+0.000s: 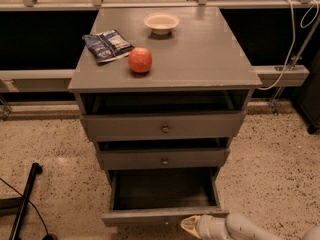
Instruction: Close bottom drawer
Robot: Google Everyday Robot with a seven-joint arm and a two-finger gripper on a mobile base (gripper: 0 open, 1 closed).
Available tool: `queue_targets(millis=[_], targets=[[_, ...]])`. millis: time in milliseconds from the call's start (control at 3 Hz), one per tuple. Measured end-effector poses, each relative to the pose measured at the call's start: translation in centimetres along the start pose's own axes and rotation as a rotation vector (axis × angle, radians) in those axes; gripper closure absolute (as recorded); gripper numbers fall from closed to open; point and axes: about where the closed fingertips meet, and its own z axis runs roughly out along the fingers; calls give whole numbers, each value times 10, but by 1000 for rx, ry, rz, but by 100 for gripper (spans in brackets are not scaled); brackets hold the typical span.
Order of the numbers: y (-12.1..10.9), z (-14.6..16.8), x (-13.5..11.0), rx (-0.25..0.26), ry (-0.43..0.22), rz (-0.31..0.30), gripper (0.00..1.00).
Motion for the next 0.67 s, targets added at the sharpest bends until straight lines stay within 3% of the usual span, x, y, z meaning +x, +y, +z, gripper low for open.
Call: queue_targets(millis=[333,667], targets=[[-19,15,5,69,23,21,100],[-19,15,5,69,23,21,100]])
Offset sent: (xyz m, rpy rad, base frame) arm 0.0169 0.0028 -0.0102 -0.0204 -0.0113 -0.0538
